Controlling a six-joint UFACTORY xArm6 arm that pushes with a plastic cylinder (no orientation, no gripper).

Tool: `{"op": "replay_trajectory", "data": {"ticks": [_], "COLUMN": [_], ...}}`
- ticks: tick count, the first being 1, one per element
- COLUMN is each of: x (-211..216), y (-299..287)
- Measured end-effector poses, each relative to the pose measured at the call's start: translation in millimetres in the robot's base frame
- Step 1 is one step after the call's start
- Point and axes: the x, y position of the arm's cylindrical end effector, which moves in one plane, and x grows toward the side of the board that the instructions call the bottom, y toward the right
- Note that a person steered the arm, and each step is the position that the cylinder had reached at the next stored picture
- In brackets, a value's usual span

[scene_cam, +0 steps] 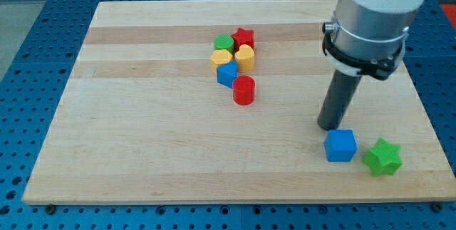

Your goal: Move your arm away from the blue cube

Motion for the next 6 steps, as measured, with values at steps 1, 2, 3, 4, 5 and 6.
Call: {"op": "replay_trajectory", "data": {"ticks": [1,2,3,4,5,6], "x": [-36,-81,-123,-149,-150,-139], "y": [0,0,-7,-25,-66,-91]}}
